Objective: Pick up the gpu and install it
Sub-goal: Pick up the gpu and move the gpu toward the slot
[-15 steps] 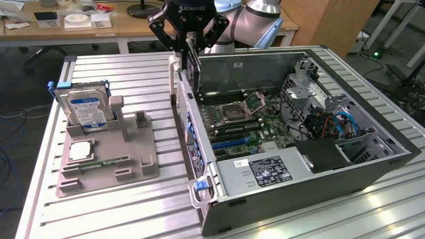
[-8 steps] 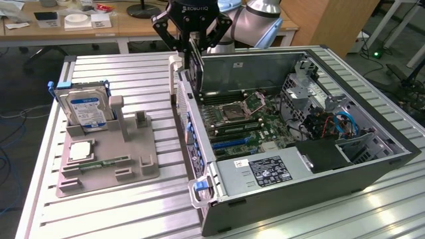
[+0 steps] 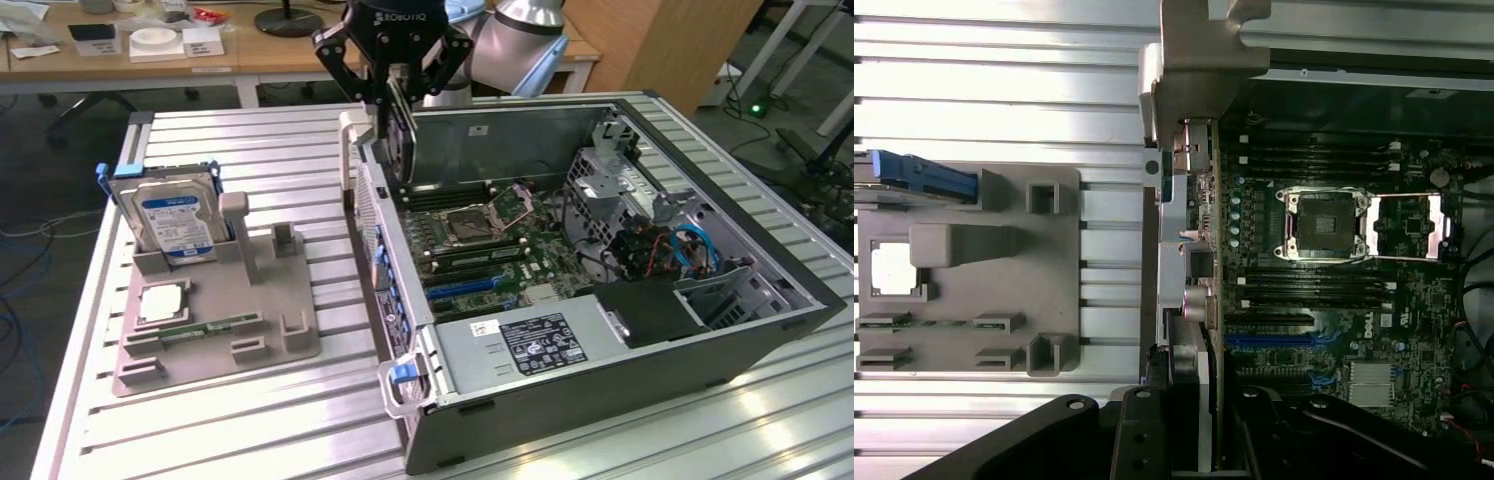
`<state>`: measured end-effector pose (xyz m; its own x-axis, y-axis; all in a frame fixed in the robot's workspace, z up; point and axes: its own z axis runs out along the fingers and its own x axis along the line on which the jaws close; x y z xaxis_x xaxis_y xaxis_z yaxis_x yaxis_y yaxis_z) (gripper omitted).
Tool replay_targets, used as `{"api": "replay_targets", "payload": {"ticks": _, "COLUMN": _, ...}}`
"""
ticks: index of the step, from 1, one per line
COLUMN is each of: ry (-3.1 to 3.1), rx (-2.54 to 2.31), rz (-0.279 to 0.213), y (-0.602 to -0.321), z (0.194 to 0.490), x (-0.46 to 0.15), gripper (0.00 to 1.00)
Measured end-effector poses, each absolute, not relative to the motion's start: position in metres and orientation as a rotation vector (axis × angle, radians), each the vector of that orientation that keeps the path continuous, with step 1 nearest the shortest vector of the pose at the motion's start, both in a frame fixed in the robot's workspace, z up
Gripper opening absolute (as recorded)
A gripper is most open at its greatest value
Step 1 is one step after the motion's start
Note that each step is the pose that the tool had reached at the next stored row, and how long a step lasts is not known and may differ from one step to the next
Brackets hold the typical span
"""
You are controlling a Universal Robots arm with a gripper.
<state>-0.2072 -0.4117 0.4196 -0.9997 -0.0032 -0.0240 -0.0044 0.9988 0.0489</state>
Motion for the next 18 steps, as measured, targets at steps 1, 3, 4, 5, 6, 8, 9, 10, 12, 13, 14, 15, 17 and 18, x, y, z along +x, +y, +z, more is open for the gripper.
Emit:
{"api": "replay_targets", "payload": {"ticks": 1, "ry": 3.117, "rx": -0.006, "rz": 0.076, "y": -0.412, "z": 0.420, "x": -0.206, "gripper": 0.28}}
{"api": "replay_targets", "payload": {"ticks": 3, "ry": 3.117, "rx": -0.006, "rz": 0.076, "y": -0.412, "z": 0.420, "x": -0.204, "gripper": 0.28}}
{"api": "replay_targets", "payload": {"ticks": 4, "ry": 3.117, "rx": -0.006, "rz": 0.076, "y": -0.412, "z": 0.420, "x": -0.203, "gripper": 0.28}}
{"api": "replay_targets", "payload": {"ticks": 5, "ry": 3.117, "rx": -0.006, "rz": 0.076, "y": -0.412, "z": 0.420, "x": -0.202, "gripper": 0.28}}
{"api": "replay_targets", "payload": {"ticks": 6, "ry": 3.117, "rx": -0.006, "rz": 0.076, "y": -0.412, "z": 0.420, "x": -0.201, "gripper": 0.28}}
{"api": "replay_targets", "payload": {"ticks": 8, "ry": 3.117, "rx": -0.006, "rz": 0.076, "y": -0.412, "z": 0.420, "x": -0.199, "gripper": 0.28}}
{"api": "replay_targets", "payload": {"ticks": 9, "ry": 3.117, "rx": -0.006, "rz": 0.076, "y": -0.412, "z": 0.420, "x": -0.197, "gripper": 0.28}}
{"api": "replay_targets", "payload": {"ticks": 10, "ry": 3.117, "rx": -0.006, "rz": 0.076, "y": -0.412, "z": 0.420, "x": -0.196, "gripper": 0.28}}
{"api": "replay_targets", "payload": {"ticks": 12, "ry": 3.117, "rx": -0.006, "rz": 0.077, "y": -0.412, "z": 0.420, "x": -0.194, "gripper": 0.28}}
{"api": "replay_targets", "payload": {"ticks": 13, "ry": 3.117, "rx": -0.006, "rz": 0.077, "y": -0.412, "z": 0.420, "x": -0.193, "gripper": 0.28}}
{"api": "replay_targets", "payload": {"ticks": 14, "ry": 3.117, "rx": -0.006, "rz": 0.077, "y": -0.412, "z": 0.420, "x": -0.192, "gripper": 0.28}}
{"api": "replay_targets", "payload": {"ticks": 15, "ry": 3.117, "rx": -0.006, "rz": 0.077, "y": -0.412, "z": 0.420, "x": -0.192, "gripper": 0.28}}
{"api": "replay_targets", "payload": {"ticks": 17, "ry": 3.117, "rx": -0.006, "rz": 0.077, "y": -0.412, "z": 0.420, "x": -0.190, "gripper": 0.28}}
{"api": "replay_targets", "payload": {"ticks": 18, "ry": 3.117, "rx": -0.006, "rz": 0.077, "y": -0.412, "z": 0.420, "x": -0.189, "gripper": 0.28}}
